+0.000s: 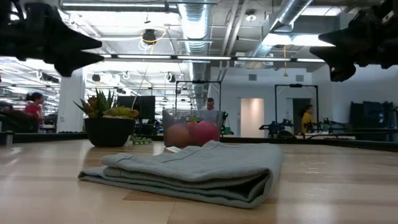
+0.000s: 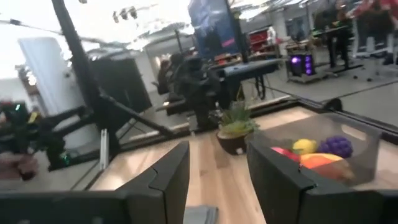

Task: Pick and placing Produce into tupperware
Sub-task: Return to Home Position

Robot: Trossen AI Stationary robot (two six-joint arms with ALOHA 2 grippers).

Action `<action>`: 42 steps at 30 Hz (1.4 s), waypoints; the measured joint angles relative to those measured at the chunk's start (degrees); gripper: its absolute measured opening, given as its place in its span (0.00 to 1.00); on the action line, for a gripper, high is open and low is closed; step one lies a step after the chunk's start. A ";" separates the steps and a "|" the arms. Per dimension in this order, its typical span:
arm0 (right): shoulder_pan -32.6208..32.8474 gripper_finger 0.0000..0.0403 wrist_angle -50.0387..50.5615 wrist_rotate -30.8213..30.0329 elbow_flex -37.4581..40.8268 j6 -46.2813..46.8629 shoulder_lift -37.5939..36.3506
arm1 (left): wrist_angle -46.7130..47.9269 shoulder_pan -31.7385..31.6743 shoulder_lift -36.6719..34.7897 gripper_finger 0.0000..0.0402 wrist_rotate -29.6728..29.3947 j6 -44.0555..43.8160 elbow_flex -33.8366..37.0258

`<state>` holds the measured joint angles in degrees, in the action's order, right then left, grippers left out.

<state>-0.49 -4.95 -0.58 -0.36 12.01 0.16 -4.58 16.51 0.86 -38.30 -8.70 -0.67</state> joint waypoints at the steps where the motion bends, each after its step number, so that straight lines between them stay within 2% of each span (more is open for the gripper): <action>1: 0.00 0.45 -0.46 -0.79 0.00 0.45 0.00 | -0.02 0.00 0.05 0.64 1.96 4.21 0.00; 8: 0.00 0.46 -4.04 -3.66 0.00 -4.68 -0.02 | -1.66 -2.22 0.01 0.64 3.80 18.33 0.13; 9: -0.02 0.46 -4.07 -4.31 0.00 -5.16 -0.02 | -2.83 -3.16 -0.03 0.64 5.46 20.21 0.13; 12: -0.07 0.46 -4.09 -5.27 0.00 -6.37 -0.02 | -5.90 -7.40 -0.26 0.64 14.35 23.18 0.16; 17: -0.07 0.45 -4.13 -5.74 0.02 -7.39 -0.02 | -4.79 -15.75 -0.26 0.64 30.54 19.75 0.20; 20: -0.07 0.45 -4.33 -5.68 0.02 -7.34 -0.02 | -5.07 -19.46 -0.26 0.64 36.36 18.86 0.22; 23: -0.03 0.45 -4.52 -5.66 0.02 -7.39 -0.02 | -3.78 -21.49 -0.26 0.64 38.42 18.35 0.24; 29: 0.11 0.45 -4.93 -5.56 0.02 -7.30 -0.02 | -0.90 -22.14 -0.26 0.64 35.09 14.44 0.26; 39: 0.11 0.45 -1.33 -5.45 0.04 -5.66 -0.02 | 2.39 -22.14 -0.28 0.64 39.55 11.67 0.28; 42: 0.11 0.45 -0.21 -3.34 0.04 -4.50 0.00 | 1.52 -22.12 -0.28 0.64 41.06 11.75 0.31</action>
<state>-0.38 -5.16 -3.93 -0.32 7.51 0.16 -3.06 -5.61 0.58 2.76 3.05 -0.36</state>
